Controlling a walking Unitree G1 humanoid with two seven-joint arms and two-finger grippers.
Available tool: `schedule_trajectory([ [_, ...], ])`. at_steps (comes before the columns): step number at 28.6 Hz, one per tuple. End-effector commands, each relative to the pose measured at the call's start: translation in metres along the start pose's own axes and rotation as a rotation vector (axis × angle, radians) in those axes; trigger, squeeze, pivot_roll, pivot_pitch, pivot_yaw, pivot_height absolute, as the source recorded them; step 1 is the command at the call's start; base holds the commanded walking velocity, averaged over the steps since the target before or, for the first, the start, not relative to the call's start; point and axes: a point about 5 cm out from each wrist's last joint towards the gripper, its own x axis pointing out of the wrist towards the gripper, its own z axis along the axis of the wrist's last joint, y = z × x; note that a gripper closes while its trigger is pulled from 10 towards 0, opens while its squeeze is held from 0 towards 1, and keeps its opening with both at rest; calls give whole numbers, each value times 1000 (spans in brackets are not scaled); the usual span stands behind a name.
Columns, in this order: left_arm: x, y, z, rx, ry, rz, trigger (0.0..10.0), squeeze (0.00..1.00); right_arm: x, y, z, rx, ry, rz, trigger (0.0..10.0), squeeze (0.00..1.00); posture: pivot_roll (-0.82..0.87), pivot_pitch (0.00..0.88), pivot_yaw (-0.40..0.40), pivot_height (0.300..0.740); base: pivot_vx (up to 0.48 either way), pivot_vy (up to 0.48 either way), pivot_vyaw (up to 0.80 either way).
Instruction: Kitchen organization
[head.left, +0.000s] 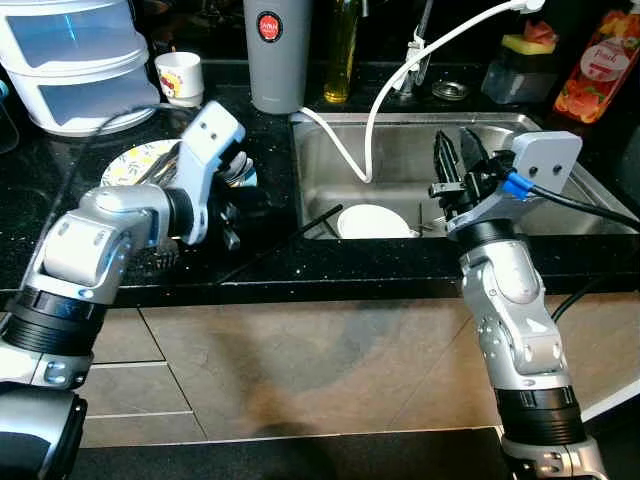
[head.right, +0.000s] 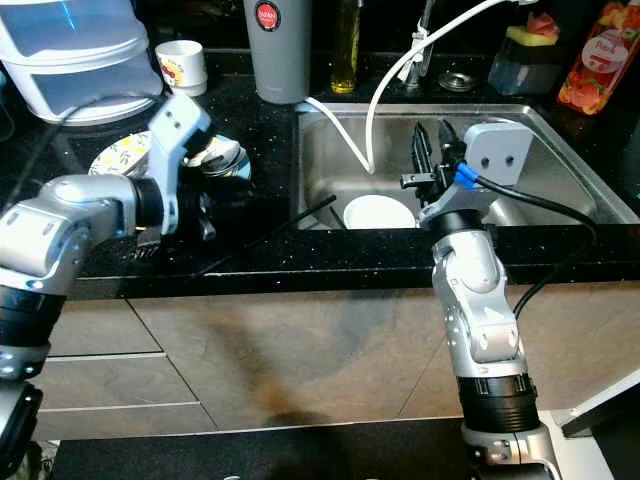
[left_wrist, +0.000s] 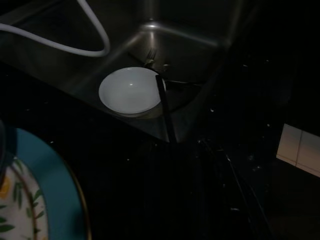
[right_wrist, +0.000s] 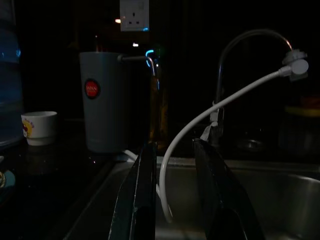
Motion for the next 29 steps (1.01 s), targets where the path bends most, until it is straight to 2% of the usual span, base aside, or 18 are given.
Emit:
schedule_trajectory([
  [1, 7, -3, -8, 25, 37, -34, 10000, 0, -1, -1, 5, -1, -12, -5, 10000, 0, 53, 73, -18, 740, 0, 0, 0],
  [10, 17, -7, -22, 65, 100, -84, 10000, 0, 3, -3, 10, -9, -16, -9, 10000, 0, 34, 73, -17, 740, 0, 0, 0],
  [15, 18, -12, -31, 75, 134, -100, 10000, 0, 1, -5, 9, -12, -11, -15, 10000, 0, 35, 71, -15, 740, 0, 0, 0],
  [19, 18, -15, -44, 118, 204, -98, 10000, 0, 1, -4, 8, -12, -8, -18, 10000, 0, 37, 68, -14, 740, 0, 0, 0],
  [20, 19, -14, -49, 145, 237, -75, 5412, 0, 1, -4, 8, -12, -8, -17, 10000, 0, 38, 66, -15, 740, 0, 0, 0],
  [21, 20, -13, -53, 165, 260, -59, 5412, 0, 2, -4, 8, -11, -8, -17, 10000, 0, 38, 66, -15, 740, 0, 0, 0],
  [22, 21, -12, -56, 171, 273, -36, 0, 0, 2, -4, 8, -10, -8, -17, 10000, 0, 38, 64, -14, 740, 0, 0, 0],
  [29, 25, -9, -62, 136, 264, 73, 0, 0, 3, -4, 9, -9, -12, -19, 10000, 0, 38, 58, -19, 740, 0, 0, 0],
])
